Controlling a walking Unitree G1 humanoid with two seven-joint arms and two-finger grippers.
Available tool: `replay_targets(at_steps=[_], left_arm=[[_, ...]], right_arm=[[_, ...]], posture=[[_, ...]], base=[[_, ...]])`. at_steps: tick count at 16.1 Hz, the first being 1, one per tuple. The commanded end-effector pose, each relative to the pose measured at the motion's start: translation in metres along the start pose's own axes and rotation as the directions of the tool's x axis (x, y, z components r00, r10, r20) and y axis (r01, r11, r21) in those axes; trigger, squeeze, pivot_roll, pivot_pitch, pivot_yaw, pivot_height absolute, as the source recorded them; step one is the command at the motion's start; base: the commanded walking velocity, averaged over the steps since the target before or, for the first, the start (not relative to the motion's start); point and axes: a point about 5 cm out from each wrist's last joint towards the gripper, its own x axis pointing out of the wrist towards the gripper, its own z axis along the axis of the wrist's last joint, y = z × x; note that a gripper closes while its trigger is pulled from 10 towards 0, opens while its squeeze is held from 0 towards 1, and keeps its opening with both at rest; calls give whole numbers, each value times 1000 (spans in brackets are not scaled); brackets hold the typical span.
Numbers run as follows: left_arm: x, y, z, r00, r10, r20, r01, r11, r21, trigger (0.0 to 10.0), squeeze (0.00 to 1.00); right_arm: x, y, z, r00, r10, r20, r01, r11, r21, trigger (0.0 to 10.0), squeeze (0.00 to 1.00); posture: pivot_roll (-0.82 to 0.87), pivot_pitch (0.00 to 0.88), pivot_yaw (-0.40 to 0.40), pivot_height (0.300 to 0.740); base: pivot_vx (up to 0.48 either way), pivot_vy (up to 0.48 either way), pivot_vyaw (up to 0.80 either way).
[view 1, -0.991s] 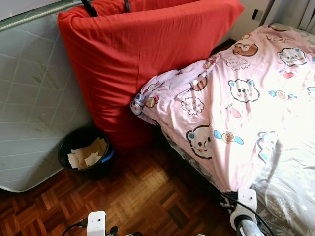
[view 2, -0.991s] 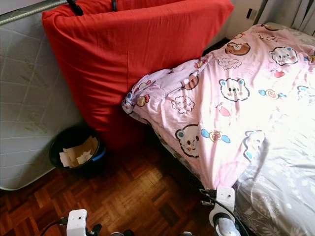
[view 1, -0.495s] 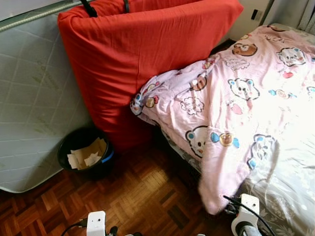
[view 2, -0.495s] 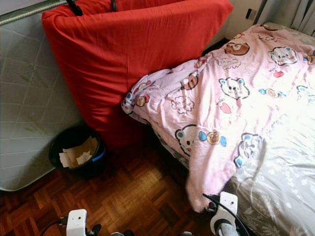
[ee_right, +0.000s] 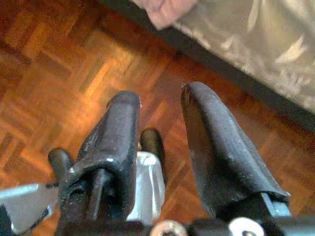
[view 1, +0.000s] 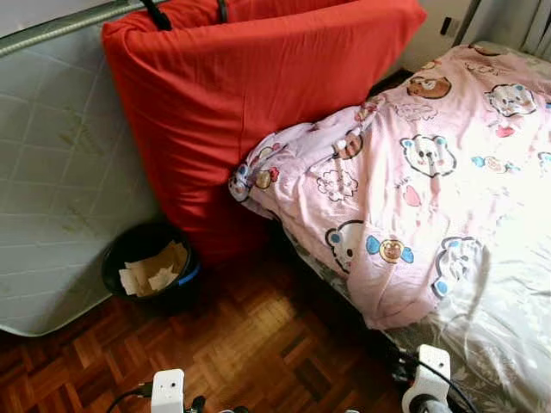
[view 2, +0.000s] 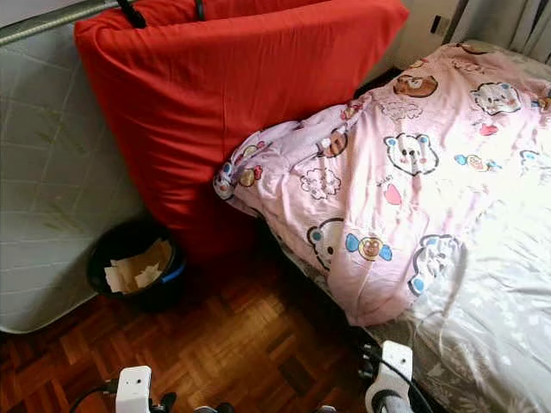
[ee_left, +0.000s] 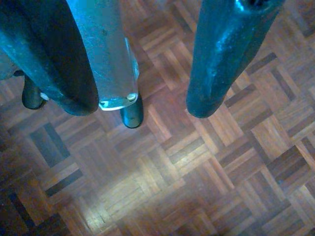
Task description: Clean up the room
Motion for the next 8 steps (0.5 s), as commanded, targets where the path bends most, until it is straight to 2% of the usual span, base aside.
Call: replay_targets(at_steps=[1,8], left_arm=[[-3,3,-12,999,6,-46,-6,1000,19,10000,0],[-3,3,-12,999,4,-48,-3,1000,17,10000,0]], right_arm=[[-4,-5,-15,998,-9,-55,9,1000,11,10000,0],[-11,-19,-29,994,-19,-108,17,1000,-20,10000,0]], posture=[[-132,156,42,740],[-135,149,43,740]], base=[[0,0,0],[0,0,0]])
